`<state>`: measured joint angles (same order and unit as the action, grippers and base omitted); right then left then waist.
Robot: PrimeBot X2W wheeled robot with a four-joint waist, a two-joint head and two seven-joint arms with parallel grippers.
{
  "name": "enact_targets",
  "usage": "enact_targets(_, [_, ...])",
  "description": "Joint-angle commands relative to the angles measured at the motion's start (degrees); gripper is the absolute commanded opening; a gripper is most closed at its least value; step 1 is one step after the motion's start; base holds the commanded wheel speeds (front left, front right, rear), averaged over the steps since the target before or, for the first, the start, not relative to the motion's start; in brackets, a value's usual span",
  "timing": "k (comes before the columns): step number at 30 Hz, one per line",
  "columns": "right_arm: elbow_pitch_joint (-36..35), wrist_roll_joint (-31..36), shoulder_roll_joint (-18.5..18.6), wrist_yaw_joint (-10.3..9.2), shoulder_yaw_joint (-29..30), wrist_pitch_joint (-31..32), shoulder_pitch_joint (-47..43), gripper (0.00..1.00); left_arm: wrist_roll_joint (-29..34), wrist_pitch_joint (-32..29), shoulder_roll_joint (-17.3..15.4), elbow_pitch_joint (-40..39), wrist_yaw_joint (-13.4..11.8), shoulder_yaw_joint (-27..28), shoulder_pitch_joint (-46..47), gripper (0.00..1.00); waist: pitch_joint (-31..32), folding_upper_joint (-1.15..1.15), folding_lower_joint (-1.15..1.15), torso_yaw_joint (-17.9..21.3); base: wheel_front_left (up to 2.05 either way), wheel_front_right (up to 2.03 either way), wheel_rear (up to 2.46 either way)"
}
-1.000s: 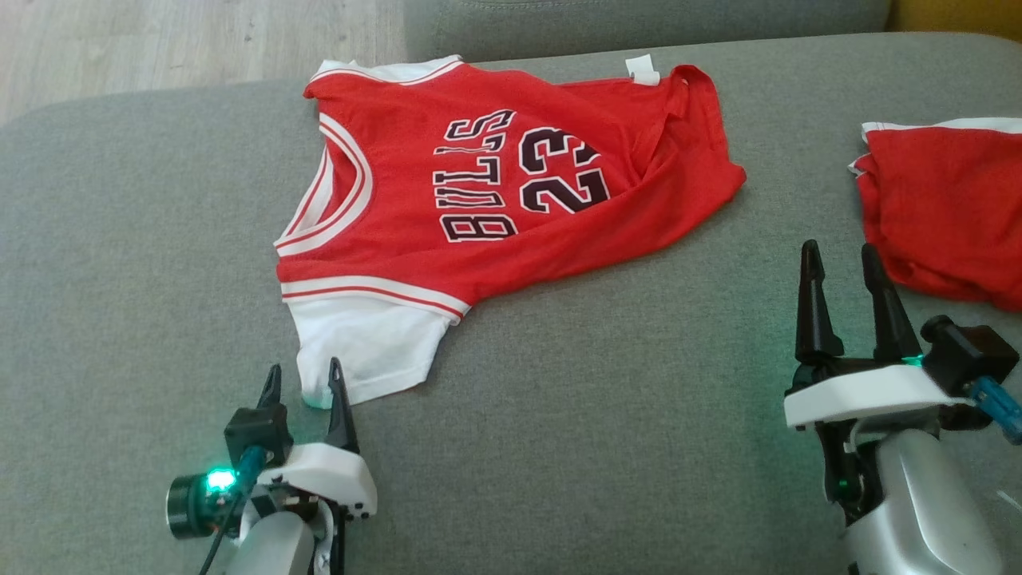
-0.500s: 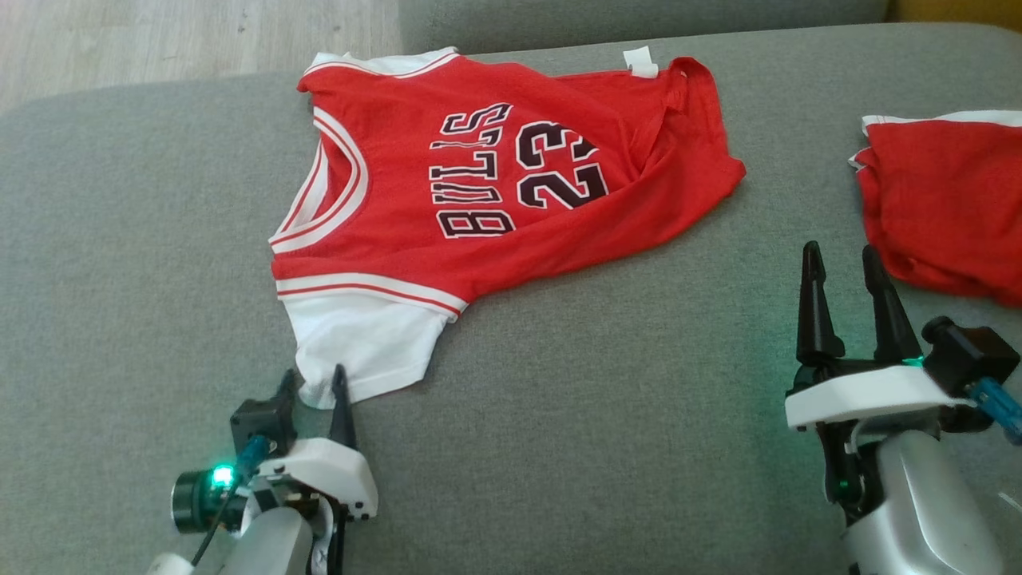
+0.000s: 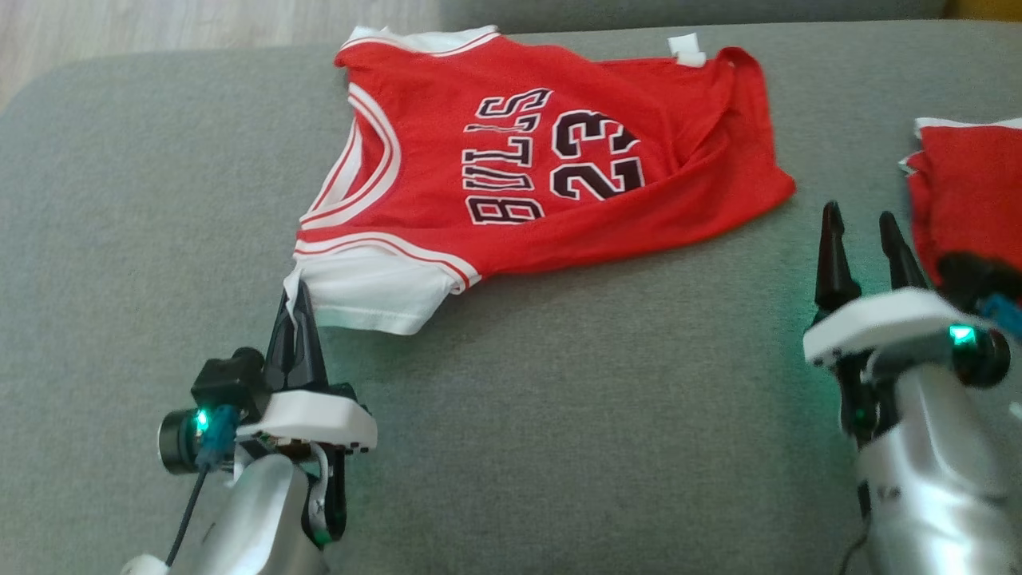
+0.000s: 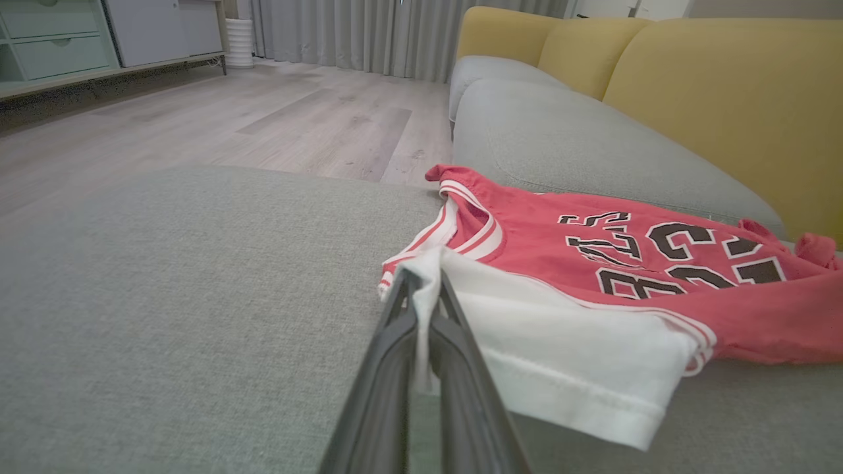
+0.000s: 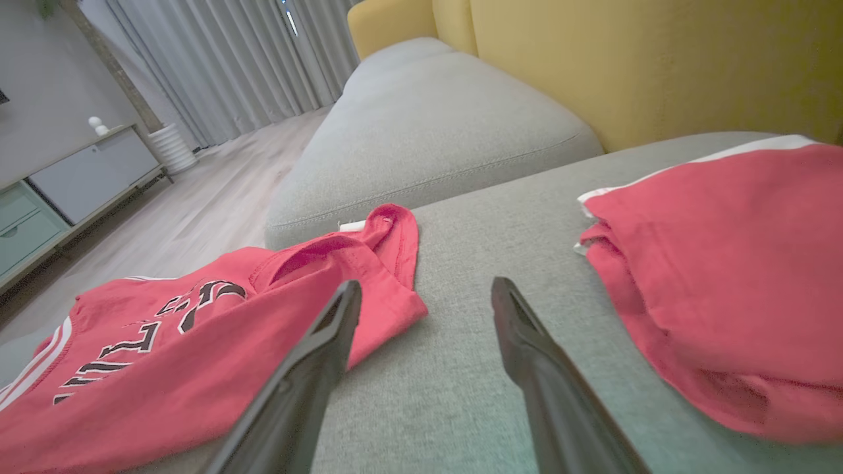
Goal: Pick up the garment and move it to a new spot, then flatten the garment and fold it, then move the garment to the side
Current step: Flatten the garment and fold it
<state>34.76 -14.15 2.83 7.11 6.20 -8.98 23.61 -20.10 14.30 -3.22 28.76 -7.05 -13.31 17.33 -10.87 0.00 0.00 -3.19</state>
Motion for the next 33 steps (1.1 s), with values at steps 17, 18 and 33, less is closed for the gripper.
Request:
enact_targets(17, [23.1, 10.9, 0.0, 0.37, 7.7, 2.6, 16.6, 1.0, 1.2, 0.7, 0.2, -3.7, 0.7, -0.1, 1.3, 0.0, -2.6, 0.0, 0.0, -4.0, 0.0, 0.0, 0.0])
enact_targets(18, [23.9, 11.2, 0.0, 0.37, 7.7, 2.4, 17.0, 1.0, 1.2, 0.7, 0.2, -3.7, 0.8, -0.2, 1.3, 0.0, -2.7, 0.0, 0.0, -4.0, 0.0, 0.0, 0.0])
enact_targets(33, [31.8, 14.7, 0.0, 0.37, 6.5, -1.8, 20.7, 0.0, 1.5, 0.7, 0.3, -2.9, 1.1, -0.7, 1.7, 0.0, -2.7, 0.0, 0.0, -3.7, 0.0, 0.0, 0.0])
